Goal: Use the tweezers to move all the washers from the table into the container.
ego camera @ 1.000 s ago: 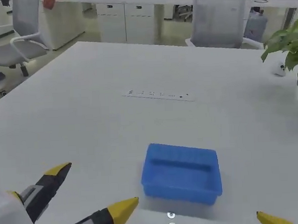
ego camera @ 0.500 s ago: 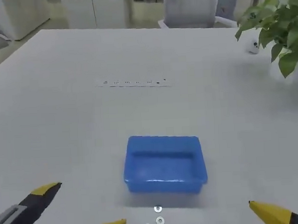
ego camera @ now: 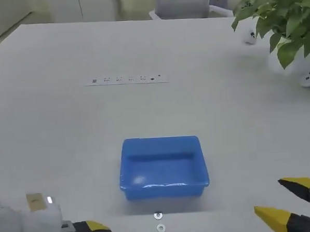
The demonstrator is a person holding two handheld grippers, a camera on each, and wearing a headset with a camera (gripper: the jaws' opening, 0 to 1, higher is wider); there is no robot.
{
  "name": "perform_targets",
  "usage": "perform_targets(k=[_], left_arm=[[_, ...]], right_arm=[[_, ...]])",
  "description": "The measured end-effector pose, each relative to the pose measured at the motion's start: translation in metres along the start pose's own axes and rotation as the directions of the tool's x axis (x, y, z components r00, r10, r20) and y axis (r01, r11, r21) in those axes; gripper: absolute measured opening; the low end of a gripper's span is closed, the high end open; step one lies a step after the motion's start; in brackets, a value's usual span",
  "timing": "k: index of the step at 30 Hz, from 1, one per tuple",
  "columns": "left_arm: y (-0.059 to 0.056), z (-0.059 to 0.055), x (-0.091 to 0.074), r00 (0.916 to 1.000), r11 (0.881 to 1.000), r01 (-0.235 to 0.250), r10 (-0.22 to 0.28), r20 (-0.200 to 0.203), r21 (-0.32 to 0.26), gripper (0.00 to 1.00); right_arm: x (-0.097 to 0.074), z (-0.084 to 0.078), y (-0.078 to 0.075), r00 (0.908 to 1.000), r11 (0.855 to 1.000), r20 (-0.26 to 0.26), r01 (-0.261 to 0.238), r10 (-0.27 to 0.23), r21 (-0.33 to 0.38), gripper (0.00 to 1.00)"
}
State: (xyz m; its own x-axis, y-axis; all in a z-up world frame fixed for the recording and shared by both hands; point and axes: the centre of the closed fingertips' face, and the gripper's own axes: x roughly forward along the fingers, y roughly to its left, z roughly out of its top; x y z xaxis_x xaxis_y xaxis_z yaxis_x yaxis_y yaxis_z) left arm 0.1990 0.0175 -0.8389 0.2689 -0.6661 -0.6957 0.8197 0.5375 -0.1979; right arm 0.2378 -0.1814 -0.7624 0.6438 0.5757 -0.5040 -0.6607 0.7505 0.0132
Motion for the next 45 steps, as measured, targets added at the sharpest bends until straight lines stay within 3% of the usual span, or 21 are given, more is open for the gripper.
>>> perform_targets(k=[1, 4, 8, 10, 11, 13, 15, 17, 18, 19, 22, 25, 28, 32, 37, 41, 45], left_arm=[[-0.001, -0.001, 0.004, 0.9997, 0.999, 0.013, -0.012, -0.021, 0.037, 0.23], [-0.005, -0.003, 0.011, 0.9974, 0.996, 0.053, -0.049, -0.053, 0.074, 0.17], [-0.006, -0.011, 0.019, 0.9895, 0.981, 0.086, -0.064, -0.13, 0.174, 0.13], [-0.006, -0.017, 0.022, 0.9828, 0.969, 0.104, -0.066, -0.172, 0.224, 0.1], [-0.006, -0.02, 0.024, 0.9789, 0.957, 0.11, -0.057, -0.196, 0.268, 0.09], [-0.006, -0.024, 0.025, 0.972, 0.947, 0.122, -0.053, -0.229, 0.296, 0.08], [-0.006, -0.023, 0.028, 0.9719, 0.939, 0.12, -0.045, -0.231, 0.322, 0.08], [-0.005, -0.023, 0.03, 0.9685, 0.921, 0.117, -0.023, -0.248, 0.371, 0.06], [-0.005, -0.025, 0.03, 0.9626, 0.909, 0.13, -0.02, -0.27, 0.397, 0.05], [-0.005, -0.026, 0.032, 0.9606, 0.904, 0.134, -0.018, -0.277, 0.406, 0.05], [-0.009, -0.025, 0.035, 0.96, 0.897, 0.147, -0.027, -0.279, 0.418, 0.03], [-0.008, -0.023, 0.037, 0.9554, 0.869, 0.162, -0.02, -0.295, 0.467, 0.0], [-0.01, -0.023, 0.036, 0.9512, 0.862, 0.185, -0.037, -0.306, 0.472, 0.0], [-0.016, -0.021, 0.029, 0.9433, 0.825, 0.227, -0.054, -0.328, 0.517, 0.0], [-0.021, -0.009, 0.018, 0.9468, 0.823, 0.222, -0.054, -0.317, 0.522, 0.0], [-0.029, 0.01, 0.007, 0.9578, 0.821, 0.206, -0.058, -0.281, 0.533, 0.0], [-0.038, 0.025, 0.0, 0.962, 0.812, 0.207, -0.067, -0.265, 0.546, 0.0]], right_arm=[[0.001, -0.001, 0.005, 0.9997, 0.999, -0.018, -0.015, 0.014, -0.03, 0.32], [0.003, -0.004, 0.012, 0.9986, 0.997, -0.046, -0.029, 0.026, -0.066, 0.29], [0.004, -0.006, 0.022, 0.9969, 0.997, -0.051, -0.063, 0.061, -0.049, 0.24], [0.004, -0.007, 0.026, 0.9963, 0.996, -0.055, -0.068, 0.065, -0.05, 0.22], [0.004, -0.008, 0.028, 0.9959, 0.996, -0.057, -0.072, 0.069, -0.053, 0.21], [0.004, -0.009, 0.031, 0.9952, 0.995, -0.06, -0.08, 0.077, -0.054, 0.19], [0.004, -0.01, 0.034, 0.9945, 0.995, -0.059, -0.09, 0.087, -0.053, 0.17], [0.004, -0.011, 0.037, 0.9934, 0.994, -0.064, -0.099, 0.095, -0.053, 0.16], [0.005, -0.012, 0.04, 0.9925, 0.993, -0.067, -0.106, 0.102, -0.056, 0.15], [0.005, -0.013, 0.042, 0.9921, 0.992, -0.069, -0.109, 0.105, -0.058, 0.14], [0.006, -0.015, 0.047, 0.9891, 0.99, -0.08, -0.129, 0.123, -0.065, 0.12], [0.008, -0.018, 0.054, 0.9851, 0.985, -0.096, -0.151, 0.143, -0.085, 0.08], [0.01, -0.02, 0.058, 0.9809, 0.98, -0.108, -0.172, 0.161, -0.097, 0.07], [0.014, -0.021, 0.064, 0.9759, 0.975, -0.114, -0.198, 0.186, -0.102, 0.08], [0.018, -0.024, 0.073, 0.9692, 0.968, -0.122, -0.227, 0.214, -0.109, 0.09], [0.021, -0.028, 0.082, 0.958, 0.953, -0.151, -0.265, 0.244, -0.144, 0.1], [0.025, -0.031, 0.091, 0.9441, 0.935, -0.177, -0.308, 0.278, -0.175, 0.1]])
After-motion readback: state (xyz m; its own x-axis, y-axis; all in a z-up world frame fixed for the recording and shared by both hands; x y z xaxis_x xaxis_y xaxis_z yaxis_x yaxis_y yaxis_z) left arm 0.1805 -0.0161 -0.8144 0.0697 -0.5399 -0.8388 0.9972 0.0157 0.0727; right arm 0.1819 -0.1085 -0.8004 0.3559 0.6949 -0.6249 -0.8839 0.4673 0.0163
